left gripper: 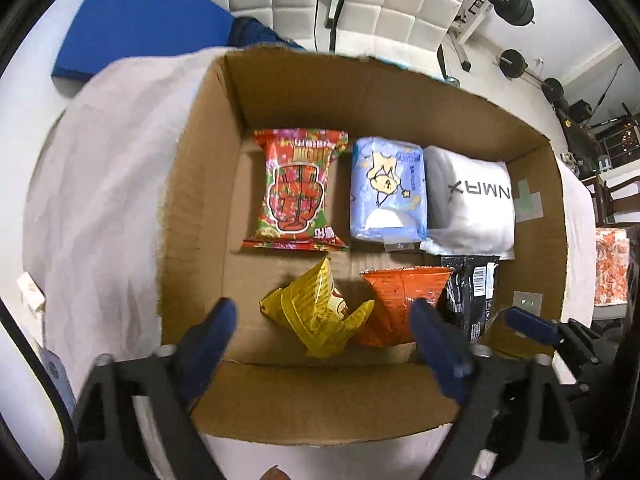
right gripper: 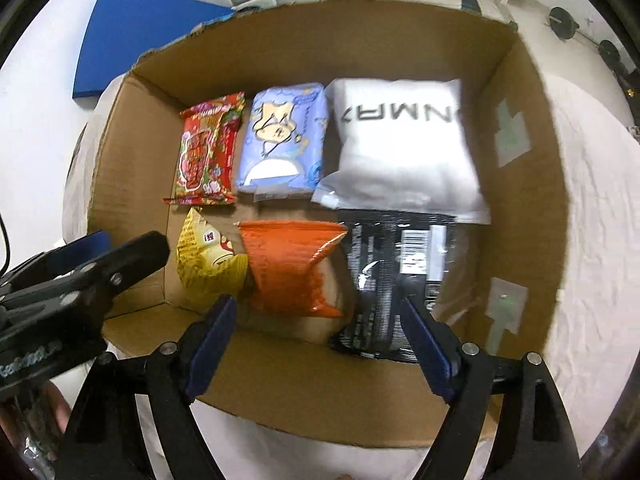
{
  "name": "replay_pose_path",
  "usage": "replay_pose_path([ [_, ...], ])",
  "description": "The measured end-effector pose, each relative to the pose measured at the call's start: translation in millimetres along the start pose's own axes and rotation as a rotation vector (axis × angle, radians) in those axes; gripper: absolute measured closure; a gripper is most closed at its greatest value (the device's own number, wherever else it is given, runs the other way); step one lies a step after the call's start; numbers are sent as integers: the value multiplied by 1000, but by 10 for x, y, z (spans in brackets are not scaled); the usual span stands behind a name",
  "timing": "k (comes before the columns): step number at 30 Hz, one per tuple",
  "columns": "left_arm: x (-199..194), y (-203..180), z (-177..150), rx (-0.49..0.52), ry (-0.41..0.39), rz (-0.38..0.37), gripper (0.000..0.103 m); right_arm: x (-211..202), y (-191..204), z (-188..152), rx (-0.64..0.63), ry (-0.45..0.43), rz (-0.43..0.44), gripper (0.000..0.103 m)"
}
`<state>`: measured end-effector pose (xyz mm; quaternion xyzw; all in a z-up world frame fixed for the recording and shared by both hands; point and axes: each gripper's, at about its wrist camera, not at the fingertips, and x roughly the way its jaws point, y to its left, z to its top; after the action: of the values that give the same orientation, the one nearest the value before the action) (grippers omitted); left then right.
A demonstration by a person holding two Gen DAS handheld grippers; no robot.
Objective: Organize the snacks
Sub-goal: 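Carry both chip bags into the box and release them in the empty row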
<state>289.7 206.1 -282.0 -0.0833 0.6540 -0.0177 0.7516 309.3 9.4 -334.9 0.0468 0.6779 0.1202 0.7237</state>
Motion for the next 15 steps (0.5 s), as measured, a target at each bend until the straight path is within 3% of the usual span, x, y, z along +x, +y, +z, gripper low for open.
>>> replay_pose_path([
  [3, -88, -33, -1, 10, -21, 27, 4, -152, -74, -16, 6, -36, -25, 0],
  [9, -157, -177, -5, 27, -68, 63, 3, -565, -80, -60, 15, -88, -84, 0],
  [15, -295, -234, 5, 35, -101, 77, 2, -714, -16, -89, 15, -118, -104, 0],
])
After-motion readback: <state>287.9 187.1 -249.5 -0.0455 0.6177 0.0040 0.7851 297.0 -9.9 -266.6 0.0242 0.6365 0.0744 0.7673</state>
